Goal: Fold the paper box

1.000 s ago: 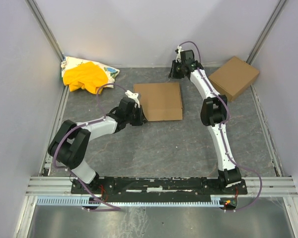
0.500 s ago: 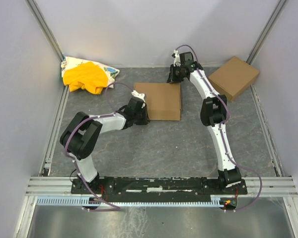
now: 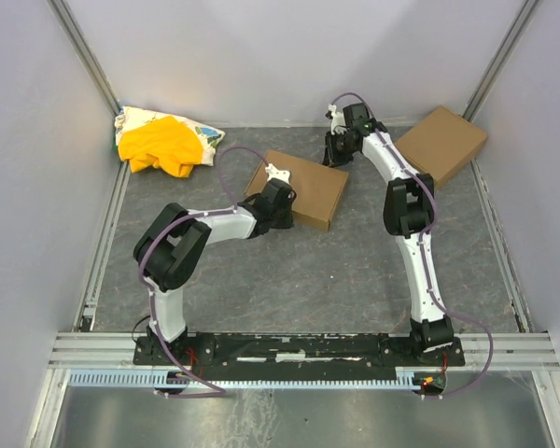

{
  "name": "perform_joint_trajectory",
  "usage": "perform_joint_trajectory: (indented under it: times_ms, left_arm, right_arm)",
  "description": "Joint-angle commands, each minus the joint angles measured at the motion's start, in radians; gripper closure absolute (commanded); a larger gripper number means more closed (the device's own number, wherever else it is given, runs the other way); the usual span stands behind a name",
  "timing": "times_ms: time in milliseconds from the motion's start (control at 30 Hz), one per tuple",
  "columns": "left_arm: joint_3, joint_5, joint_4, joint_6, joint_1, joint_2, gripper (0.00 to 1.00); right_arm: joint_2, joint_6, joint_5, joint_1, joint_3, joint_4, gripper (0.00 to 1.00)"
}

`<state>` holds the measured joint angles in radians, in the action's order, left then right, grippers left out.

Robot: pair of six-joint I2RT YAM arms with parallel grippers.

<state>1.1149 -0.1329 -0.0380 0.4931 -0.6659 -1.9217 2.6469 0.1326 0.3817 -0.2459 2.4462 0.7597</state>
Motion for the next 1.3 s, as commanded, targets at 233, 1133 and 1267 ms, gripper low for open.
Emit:
perform_joint_trajectory:
  times_ms: [233,1133,1267]
  left_arm:
    - [0.028,-0.082,-0.143,0.044,-0.136,0.008,0.74]
    - [-0.125,-0.122,-0.079,-0.04,-0.193,0.582,0.0]
    - [-0.173,-0.204,0.007,-0.078,-0.193,0.791,0.01]
  right_arm:
    - [-0.094,-0.11,0.12,-0.085,-0.069,0.176,0.77]
    - [-0.65,0.094,-0.103,-0.063,-0.635,-0.327,0.33]
    - [-0.799,0.112,-0.151,-0.056,-0.77,-0.308,0.27]
